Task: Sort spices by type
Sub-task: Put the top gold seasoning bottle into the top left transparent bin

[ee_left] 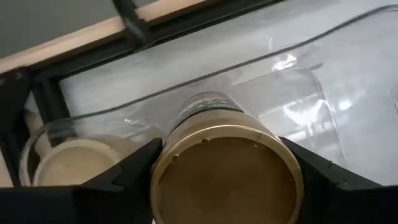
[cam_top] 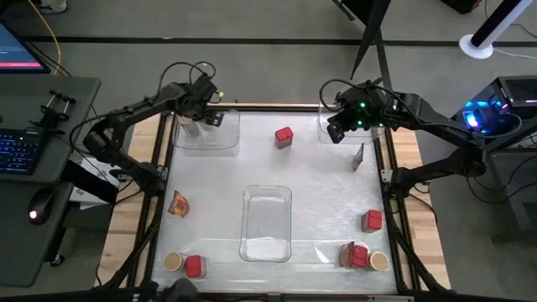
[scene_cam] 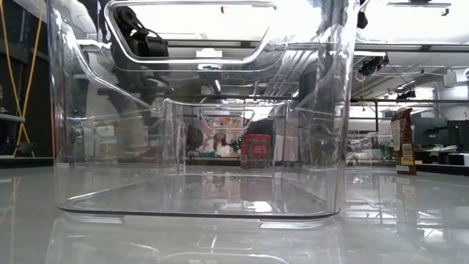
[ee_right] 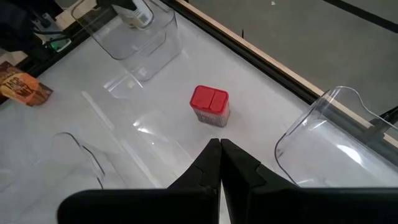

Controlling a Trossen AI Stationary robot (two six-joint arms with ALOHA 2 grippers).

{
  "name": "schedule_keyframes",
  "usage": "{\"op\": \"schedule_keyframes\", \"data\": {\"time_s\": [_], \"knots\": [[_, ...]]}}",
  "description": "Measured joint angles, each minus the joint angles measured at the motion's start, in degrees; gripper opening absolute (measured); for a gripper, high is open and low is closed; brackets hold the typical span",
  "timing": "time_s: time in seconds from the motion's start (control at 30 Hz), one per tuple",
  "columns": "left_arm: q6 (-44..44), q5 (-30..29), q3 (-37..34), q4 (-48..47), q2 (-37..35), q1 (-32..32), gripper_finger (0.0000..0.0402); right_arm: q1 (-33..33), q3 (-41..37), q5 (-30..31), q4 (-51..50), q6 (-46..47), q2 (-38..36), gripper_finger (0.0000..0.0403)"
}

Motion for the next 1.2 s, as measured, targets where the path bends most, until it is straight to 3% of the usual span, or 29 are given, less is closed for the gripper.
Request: {"op": "schedule_keyframes", "data": {"time_s": [0.2,0.43,0.7,0.93,1.07,1.2], "knots": [[-0.9,-0.1,0.0,-1.4,0.0,1.8,0.0241,0.0,0.0,0.0,0.0,0.9,0.0,0.0000],[-0.7,-0.6,0.0,-0.9,0.0,1.9,0.0324,0.0,0.0,0.0,0.1,1.0,0.0,0.0000],[-0.9,-1.1,0.4,0.5,0.0,1.9,0.0332,0.0,0.0,0.0,0.1,2.4,0.0,0.0000],[0.7,1.2,8.8,-0.1,-0.1,1.3,0.0332,0.0,0.0,0.0,0.0,2.4,0.0,0.0000],[4.5,3.6,9.6,-6.0,-1.2,-3.5,0.0293,0.0,0.0,-0.2,0.0,2.4,0.0,0.0000],[4.2,3.4,5.2,-9.5,-3.4,-10.0,0.0178,0.0,0.0,-0.2,0.0,1.4,0.0,0.0000]]}}
